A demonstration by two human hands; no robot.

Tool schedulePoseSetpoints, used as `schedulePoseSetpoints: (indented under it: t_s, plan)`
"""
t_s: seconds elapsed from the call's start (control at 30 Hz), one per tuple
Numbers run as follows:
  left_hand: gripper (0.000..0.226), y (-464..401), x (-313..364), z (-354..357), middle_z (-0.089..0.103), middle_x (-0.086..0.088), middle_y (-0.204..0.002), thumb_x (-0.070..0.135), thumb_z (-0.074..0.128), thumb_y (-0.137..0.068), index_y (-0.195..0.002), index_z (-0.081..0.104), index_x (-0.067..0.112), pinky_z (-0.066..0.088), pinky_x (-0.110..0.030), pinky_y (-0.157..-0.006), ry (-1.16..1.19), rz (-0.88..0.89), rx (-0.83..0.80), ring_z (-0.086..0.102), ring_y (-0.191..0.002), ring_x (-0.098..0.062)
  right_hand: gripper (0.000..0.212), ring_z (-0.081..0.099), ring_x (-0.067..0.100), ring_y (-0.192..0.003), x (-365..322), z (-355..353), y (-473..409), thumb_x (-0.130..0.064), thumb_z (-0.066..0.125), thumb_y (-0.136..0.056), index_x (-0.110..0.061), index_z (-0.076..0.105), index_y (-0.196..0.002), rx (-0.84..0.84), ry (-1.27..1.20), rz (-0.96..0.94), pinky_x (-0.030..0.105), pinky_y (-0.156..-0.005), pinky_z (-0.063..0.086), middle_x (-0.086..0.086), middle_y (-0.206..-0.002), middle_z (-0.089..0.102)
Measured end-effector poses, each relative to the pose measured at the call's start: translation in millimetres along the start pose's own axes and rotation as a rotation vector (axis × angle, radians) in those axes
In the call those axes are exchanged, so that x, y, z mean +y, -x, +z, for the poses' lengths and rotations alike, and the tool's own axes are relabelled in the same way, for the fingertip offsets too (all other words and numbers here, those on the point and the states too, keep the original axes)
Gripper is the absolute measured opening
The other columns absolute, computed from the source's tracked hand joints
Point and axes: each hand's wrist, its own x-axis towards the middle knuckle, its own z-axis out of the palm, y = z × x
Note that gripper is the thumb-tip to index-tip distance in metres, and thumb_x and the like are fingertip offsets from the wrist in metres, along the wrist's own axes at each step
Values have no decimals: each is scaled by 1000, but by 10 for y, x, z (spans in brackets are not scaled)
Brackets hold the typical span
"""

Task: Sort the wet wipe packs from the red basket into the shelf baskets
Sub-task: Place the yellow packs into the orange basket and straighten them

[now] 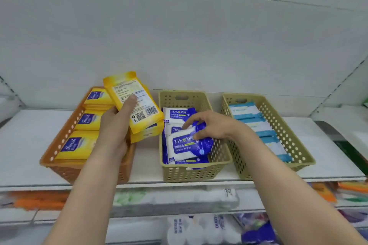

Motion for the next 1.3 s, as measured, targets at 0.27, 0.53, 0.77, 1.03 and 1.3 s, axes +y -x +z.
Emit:
schedulePoseSetpoints:
  t_s: [0.27,0.53,0.77,1.03,1.3]
  plan:
    - [29,105,-146,190,76,-6,-98,30,70,-87,-110,67,13,59,-41,-77,-23,1,-19,74,-87,-22,26,59,13,-91,-26,223,-104,-24,83,-75,-27,66,-94,-172,501,9,29,-77,51,-12,-92,63]
    - [37,95,-146,218,77,-3,-93,39,75,-80,-109,67,16,60,-38,-75,-171,27,-62,74,-82,-19,24,66,14,-81,-228,45,-117,-38,66,-92,-15,70,-98,311,-258,-107,32,-72,56,1,-90,72]
    - [58,-10,-10,130,75,0,-98,40,82,-62,-113,62,21,60,-33,-70,-262,63,-216,74,-83,-15,47,73,24,-96,-602,149,-280,-27,81,-80,-7,63,-118,118,-724,5,46,-86,59,8,-105,75]
    - [42,-441,296,-425,75,-5,-99,27,79,-77,-114,62,16,61,-38,-69,-187,43,-202,74,-83,-21,38,74,24,-93,-1165,428,-670,-16,79,-82,-4,65,-116,184,-904,24,39,-77,60,11,-102,76]
    - [30,-903,507,-972,71,1,-96,41,76,-80,-100,58,28,60,-44,-75,-277,148,21,72,-79,-18,38,75,22,-83,-1620,711,-917,-16,82,-78,-9,63,-110,613,-881,57,47,-80,61,8,-98,76]
